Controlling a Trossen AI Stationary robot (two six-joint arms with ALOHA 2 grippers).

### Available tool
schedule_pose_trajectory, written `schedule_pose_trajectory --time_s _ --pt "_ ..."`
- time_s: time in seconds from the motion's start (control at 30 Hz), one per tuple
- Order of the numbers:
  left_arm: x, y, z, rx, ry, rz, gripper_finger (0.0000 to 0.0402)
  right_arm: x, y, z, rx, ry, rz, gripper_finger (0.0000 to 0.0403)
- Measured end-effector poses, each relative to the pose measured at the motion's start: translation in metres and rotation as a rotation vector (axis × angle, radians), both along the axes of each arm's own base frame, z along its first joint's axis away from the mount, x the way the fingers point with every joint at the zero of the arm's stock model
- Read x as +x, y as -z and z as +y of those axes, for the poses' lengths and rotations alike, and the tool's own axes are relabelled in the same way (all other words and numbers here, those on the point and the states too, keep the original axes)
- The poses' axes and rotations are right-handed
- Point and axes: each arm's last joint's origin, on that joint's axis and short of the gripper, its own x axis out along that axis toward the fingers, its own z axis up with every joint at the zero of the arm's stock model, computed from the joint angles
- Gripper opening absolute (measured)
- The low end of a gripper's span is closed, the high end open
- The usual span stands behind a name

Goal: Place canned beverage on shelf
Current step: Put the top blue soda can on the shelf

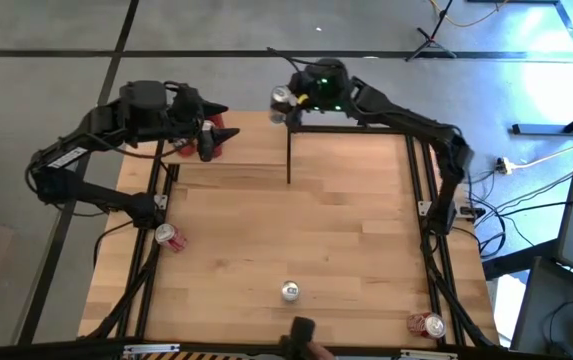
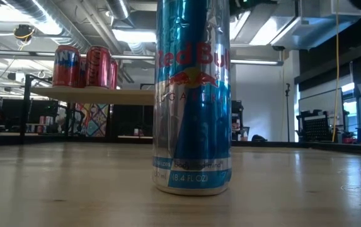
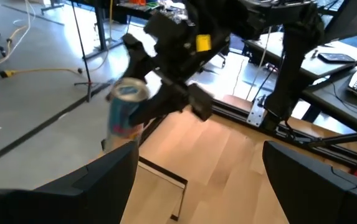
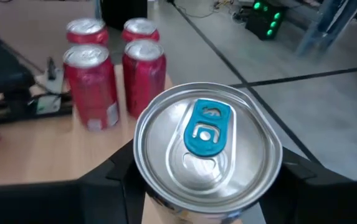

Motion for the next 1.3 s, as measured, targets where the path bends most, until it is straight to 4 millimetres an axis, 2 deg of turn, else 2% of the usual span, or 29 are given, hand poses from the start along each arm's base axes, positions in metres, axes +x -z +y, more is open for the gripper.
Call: schedule_pose_trajectory --time_s 0.3,0.53,0.63,0.9,1.3 --pt "-0.014 0.000 -0.002 0.017 -0.067 0.032 0.0331 0.056 0.015 -0.008 0.033 -0.019 -0.023 0.0212" --pt "-0.016 0.001 -0.003 0.009 -0.070 0.038 0.0331 0.089 0.050 -0.006 0.053 -0.047 -0.012 0.0212" --pt "-0.016 0.001 -0.003 0.007 -0.069 0.041 0.0331 0.100 0.060 -0.001 0.043 -0.065 -0.032 0.0212" --pt "-0.016 0.001 -0.003 0.006 -0.069 0.043 0.0331 0.114 0.076 0.005 0.050 -0.082 -0.049 0.0213" --pt "-0.016 0.001 -0.003 0.006 -0.069 0.044 0.0331 0.116 0.077 0.003 0.039 -0.081 -0.067 0.0216"
